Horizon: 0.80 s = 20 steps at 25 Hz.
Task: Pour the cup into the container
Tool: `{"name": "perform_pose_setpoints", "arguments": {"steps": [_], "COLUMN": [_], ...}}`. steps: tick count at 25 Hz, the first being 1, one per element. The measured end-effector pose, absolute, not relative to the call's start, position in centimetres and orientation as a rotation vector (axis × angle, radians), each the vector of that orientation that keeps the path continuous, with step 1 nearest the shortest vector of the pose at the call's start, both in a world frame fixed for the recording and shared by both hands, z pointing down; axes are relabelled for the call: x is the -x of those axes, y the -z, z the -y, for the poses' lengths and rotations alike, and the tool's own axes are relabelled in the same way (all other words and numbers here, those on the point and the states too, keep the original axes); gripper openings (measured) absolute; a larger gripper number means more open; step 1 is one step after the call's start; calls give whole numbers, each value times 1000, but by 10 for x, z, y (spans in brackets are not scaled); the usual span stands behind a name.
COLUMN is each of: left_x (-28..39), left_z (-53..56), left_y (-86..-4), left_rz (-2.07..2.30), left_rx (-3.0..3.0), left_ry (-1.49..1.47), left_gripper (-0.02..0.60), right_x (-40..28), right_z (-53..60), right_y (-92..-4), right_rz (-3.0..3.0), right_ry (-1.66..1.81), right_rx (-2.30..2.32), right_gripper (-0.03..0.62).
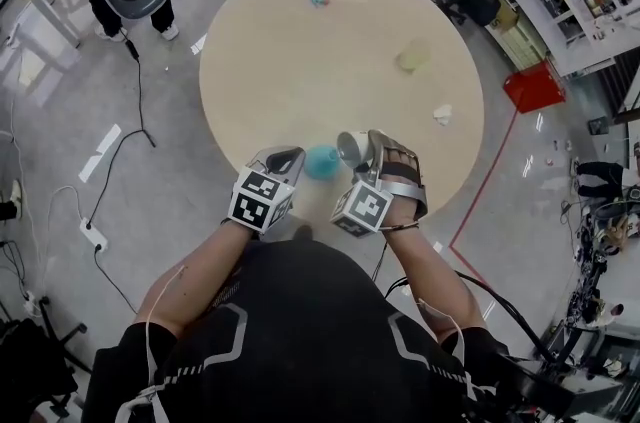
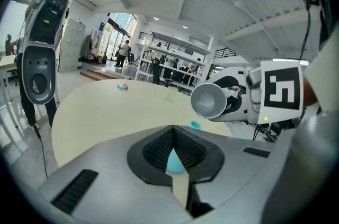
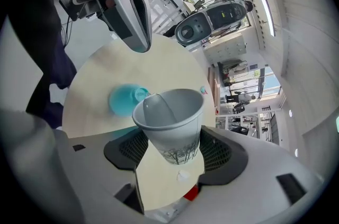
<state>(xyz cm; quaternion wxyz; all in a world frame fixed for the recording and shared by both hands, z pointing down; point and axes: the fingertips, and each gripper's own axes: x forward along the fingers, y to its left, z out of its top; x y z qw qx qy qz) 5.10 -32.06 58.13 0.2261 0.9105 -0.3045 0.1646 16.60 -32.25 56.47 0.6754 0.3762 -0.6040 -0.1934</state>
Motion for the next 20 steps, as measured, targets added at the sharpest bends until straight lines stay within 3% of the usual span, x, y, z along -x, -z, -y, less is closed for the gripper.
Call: {"name": "perform_pose_setpoints", "arguments": {"steps": [20], "left_x": [-56], "left_z": [326], "left_y": [-572], "left_rz": [854], "left_rx": [-2537], "left_ry": [-485], "left_gripper": [0], "right_x": [-182], "right_z": [312], "right_y": [-596], "right_rz": [1736], "right_ry": [-144], "right_rx": [-1179], "right_gripper": [308]}}
